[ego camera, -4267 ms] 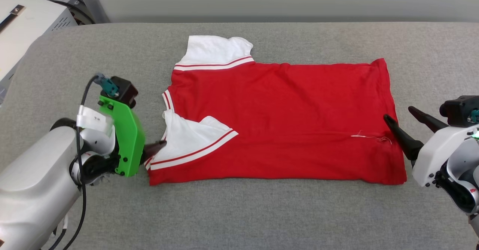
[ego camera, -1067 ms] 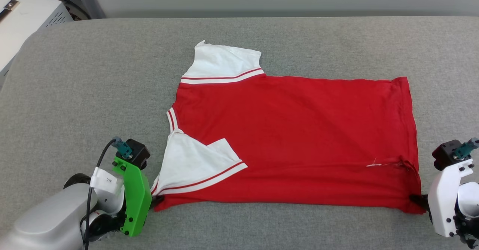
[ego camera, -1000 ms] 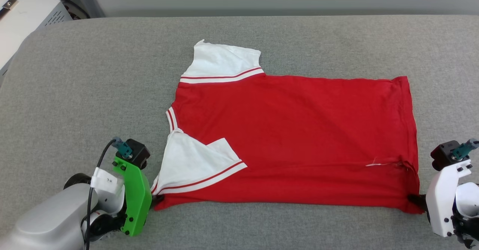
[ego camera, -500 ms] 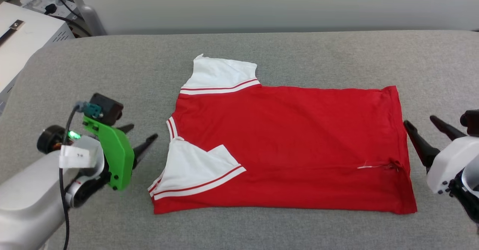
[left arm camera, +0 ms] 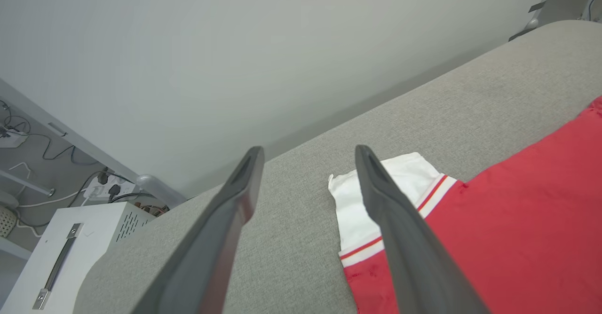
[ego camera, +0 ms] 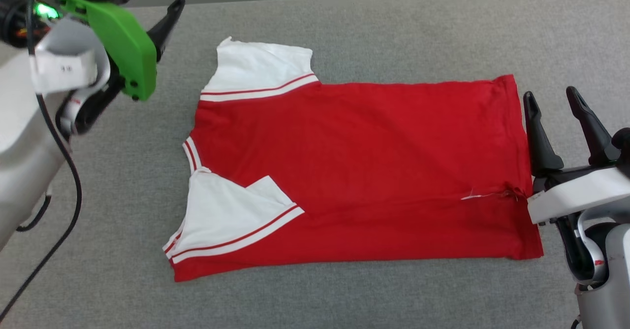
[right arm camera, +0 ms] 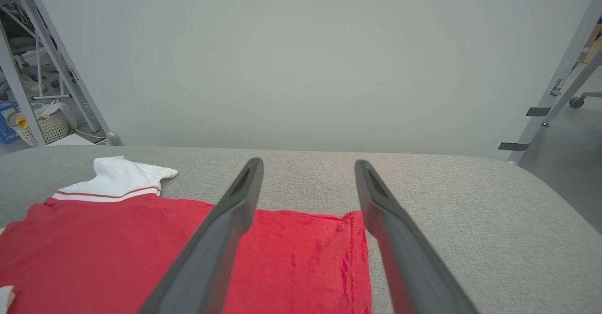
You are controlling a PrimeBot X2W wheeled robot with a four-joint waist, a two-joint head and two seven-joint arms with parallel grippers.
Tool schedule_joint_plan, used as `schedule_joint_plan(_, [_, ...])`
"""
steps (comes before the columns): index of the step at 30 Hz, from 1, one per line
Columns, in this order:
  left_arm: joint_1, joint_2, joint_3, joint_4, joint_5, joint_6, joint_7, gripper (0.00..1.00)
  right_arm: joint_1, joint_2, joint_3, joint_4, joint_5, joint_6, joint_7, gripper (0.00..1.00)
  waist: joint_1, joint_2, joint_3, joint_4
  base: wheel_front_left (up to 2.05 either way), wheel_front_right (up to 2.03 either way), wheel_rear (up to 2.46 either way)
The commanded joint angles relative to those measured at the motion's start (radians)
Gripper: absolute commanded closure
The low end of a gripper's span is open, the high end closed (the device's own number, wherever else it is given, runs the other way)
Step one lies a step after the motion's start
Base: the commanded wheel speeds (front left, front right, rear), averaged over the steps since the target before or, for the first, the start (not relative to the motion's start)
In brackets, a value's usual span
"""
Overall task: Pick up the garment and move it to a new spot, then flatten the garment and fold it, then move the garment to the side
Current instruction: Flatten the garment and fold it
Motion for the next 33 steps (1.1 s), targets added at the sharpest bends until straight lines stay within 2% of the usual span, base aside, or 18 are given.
schedule_joint_plan(1, [-0.044, -0.017, 0.003, 0.021, -0.002, -0.01, 0.025, 0.0, 0.013, 0.01, -0.002, -0.016, -0.012, -0.001, -0.013, 0.0, 0.0, 0.0051, 0.084, -0.042, 0.0, 0.0, 0.0])
schedule_joint_plan(6, [-0.197, -0.066, -0.006, 0.13, -0.061, -0.061, 0.227, 0.0, -0.006, 0.037, 0.038, -0.067, -0.064, -0.001, -0.029, 0.0, 0.0, 0.0051, 0.184, -0.094, 0.0, 0.0, 0.0])
schedule_joint_plan(14, [-0.32, -0.101, -0.054, 0.252, -0.149, -0.086, 0.566, 0.0, -0.047, 0.054, 0.071, -0.107, -0.078, -0.001, -0.044, 0.0, 0.0, 0.0051, 0.296, -0.144, 0.0, 0.0, 0.0])
schedule_joint_plan(18, [-0.354, -0.112, -0.072, 0.31, -0.155, -0.088, 0.638, 0.0, -0.073, 0.054, 0.103, -0.117, -0.086, -0.001, -0.048, 0.0, 0.0, 0.0051, 0.353, -0.165, 0.0, 0.0, 0.0])
schedule_joint_plan(28, [-0.318, -0.114, -0.143, 0.377, -0.13, -0.094, 0.688, 0.0, -0.099, 0.04, 0.114, -0.096, -0.085, -0.001, -0.056, 0.0, 0.0, 0.0051, 0.366, -0.158, 0.0, 0.0, 0.0])
schedule_joint_plan(29, [-0.314, -0.114, -0.147, 0.375, -0.13, -0.095, 0.684, 0.62, -0.1, 0.039, 0.114, -0.095, -0.082, -0.001, -0.057, 0.0, 0.0, 0.0051, 0.363, -0.157, 0.0, 0.0, 0.0])
schedule_joint_plan(30, [-0.31, -0.114, -0.15, 0.375, -0.131, -0.096, 0.68, 1.0, -0.103, 0.038, 0.113, -0.093, -0.079, -0.001, -0.057, 0.0, 0.0, 0.0051, 0.359, -0.157, 0.0, 0.0, 0.0])
schedule_joint_plan(33, [-0.306, -0.112, -0.156, 0.372, -0.135, -0.097, 0.661, 1.0, -0.116, 0.03, 0.098, -0.092, -0.072, -0.001, -0.06, 0.0, 0.0, 0.0051, 0.345, -0.153, 0.0, 0.0, 0.0])
